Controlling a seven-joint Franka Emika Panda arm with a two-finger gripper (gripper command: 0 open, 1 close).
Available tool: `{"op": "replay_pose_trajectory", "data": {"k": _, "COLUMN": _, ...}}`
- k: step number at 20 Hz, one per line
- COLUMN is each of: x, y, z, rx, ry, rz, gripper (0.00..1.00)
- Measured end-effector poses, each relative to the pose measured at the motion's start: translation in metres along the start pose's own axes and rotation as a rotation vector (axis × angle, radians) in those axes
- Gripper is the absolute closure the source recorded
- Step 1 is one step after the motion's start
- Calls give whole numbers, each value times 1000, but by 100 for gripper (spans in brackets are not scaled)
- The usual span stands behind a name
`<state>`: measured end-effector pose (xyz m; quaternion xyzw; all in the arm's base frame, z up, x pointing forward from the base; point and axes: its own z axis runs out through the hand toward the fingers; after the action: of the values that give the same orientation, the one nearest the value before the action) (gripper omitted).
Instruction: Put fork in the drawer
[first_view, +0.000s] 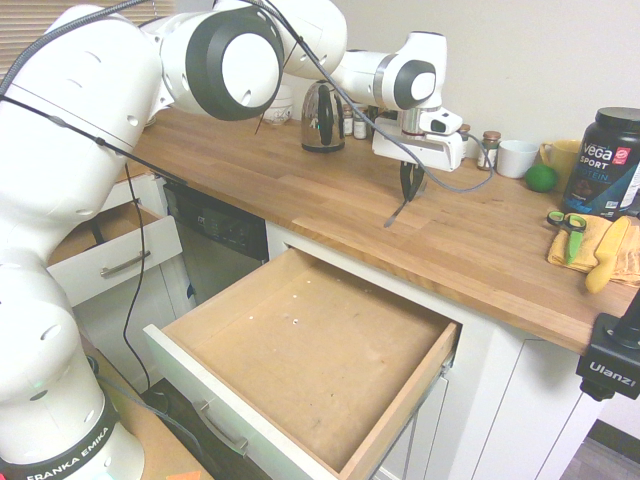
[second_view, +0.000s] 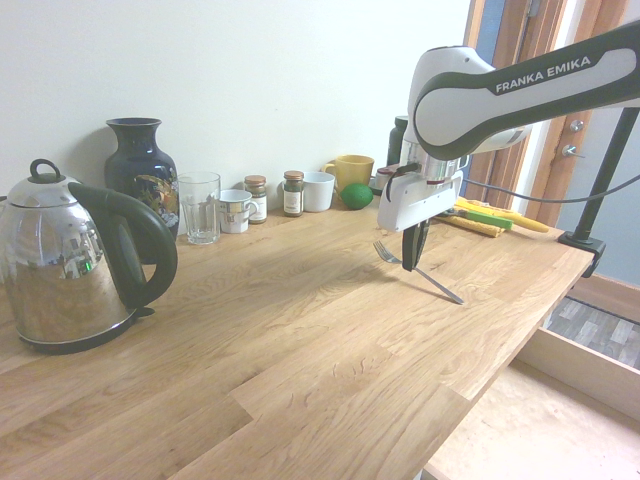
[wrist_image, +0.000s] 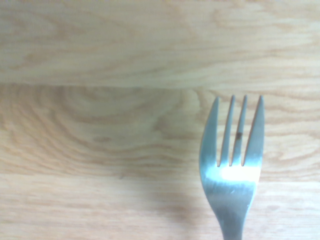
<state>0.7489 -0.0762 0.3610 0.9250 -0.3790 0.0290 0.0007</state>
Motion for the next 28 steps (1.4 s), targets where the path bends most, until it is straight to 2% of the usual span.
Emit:
{"op": "replay_pose_trajectory", "data": {"k": 11, "x": -17, "y": -1, "z": -52, "rx": 44, "ry": 39, "rz": -14, "gripper": 100}}
{"op": "replay_pose_trajectory", "data": {"k": 17, "x": -55, "y": 18, "z": -73, "rx": 61, "ry": 42, "rz": -20, "gripper": 100}}
{"op": "replay_pose_trajectory", "data": {"k": 28, "x": -146, "y": 83, "z": -60, "rx": 71, "ry": 20, "rz": 4, "gripper": 100}}
